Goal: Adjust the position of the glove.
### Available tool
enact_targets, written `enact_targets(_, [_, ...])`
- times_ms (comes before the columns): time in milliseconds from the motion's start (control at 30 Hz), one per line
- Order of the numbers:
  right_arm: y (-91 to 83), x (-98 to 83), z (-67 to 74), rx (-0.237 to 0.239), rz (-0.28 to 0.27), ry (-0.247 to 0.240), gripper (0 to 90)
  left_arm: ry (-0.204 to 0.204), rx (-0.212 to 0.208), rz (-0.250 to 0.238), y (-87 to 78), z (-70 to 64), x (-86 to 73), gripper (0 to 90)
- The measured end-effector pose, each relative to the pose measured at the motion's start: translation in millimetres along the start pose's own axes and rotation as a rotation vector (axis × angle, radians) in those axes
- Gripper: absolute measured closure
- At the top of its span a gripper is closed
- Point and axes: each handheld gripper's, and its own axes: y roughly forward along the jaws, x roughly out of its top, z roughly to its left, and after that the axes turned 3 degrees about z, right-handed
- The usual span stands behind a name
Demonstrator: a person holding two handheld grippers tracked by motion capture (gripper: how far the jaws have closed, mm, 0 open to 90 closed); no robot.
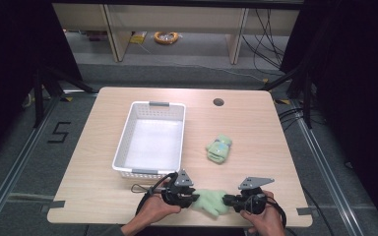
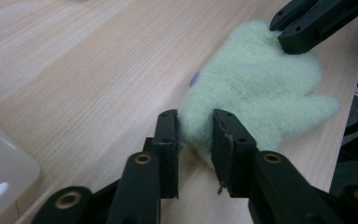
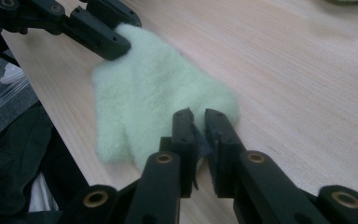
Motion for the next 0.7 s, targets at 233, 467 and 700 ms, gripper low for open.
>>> enact_targets(233, [-2.6,1.9,-0.2,-0.03,-0.017,0.002,68.5,-0.002,0.019,-0.021,-12.4,-5.3,-1.1,57.1])
enact_targets(467, [-10.9,7.9,1.3,-0.073,-0.038,0.012,58.5,-0.022,0.008,-0.06,-32.2,-15.5,-2.7,46.5])
enact_targets(700, [-19.7,27.9,-14.1,-0.123,-0.099,-0.082,57.2,-0.103,-0.016,-0.103,-43.4,-18.8,-17.0,36.3])
